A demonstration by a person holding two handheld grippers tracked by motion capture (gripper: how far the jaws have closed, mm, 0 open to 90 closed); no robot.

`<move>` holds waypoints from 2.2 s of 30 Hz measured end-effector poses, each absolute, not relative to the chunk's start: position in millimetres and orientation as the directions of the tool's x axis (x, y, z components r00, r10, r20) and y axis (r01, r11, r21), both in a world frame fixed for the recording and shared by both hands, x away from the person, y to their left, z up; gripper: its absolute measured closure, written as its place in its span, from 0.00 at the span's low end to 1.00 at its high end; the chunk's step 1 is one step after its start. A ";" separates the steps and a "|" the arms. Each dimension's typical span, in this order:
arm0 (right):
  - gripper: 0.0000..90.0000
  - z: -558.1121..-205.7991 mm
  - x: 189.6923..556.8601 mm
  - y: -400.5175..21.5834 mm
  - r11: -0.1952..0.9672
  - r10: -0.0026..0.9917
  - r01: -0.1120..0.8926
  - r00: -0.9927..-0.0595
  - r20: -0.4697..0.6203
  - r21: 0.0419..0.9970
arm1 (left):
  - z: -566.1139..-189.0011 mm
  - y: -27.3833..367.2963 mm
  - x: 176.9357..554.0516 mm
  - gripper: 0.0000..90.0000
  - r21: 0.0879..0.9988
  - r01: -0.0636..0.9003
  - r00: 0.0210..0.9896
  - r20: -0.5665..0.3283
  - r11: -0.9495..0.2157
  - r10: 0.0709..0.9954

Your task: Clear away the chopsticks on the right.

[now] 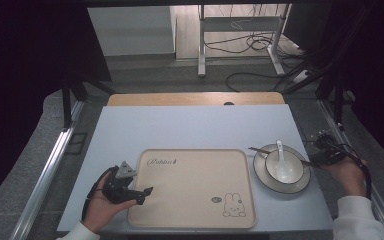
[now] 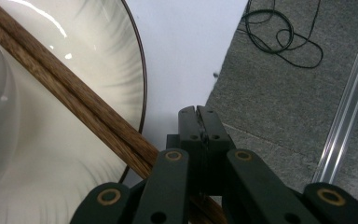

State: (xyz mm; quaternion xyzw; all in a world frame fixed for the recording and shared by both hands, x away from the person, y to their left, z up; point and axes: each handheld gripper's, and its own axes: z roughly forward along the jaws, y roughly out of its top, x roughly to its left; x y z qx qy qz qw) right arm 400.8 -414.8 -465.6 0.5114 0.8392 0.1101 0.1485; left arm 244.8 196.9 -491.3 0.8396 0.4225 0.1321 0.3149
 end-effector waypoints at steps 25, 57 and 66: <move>0.99 -444.3 380.9 -411.6 0.457 0.880 0.782 -0.467 -0.089 0.423 | -491.2 198.4 245.4 0.16 0.639 0.626 0.609 -0.043 -0.447 0.792; 0.99 -449.1 380.1 -410.0 0.492 0.860 0.778 -0.504 -0.080 0.391 | -492.1 198.2 245.5 0.16 0.633 0.628 0.610 -0.042 -0.452 0.791; 0.99 -449.6 380.5 -410.1 0.495 0.858 0.776 -0.509 -0.075 0.390 | -492.8 198.2 245.8 0.16 0.630 0.630 0.611 -0.041 -0.454 0.790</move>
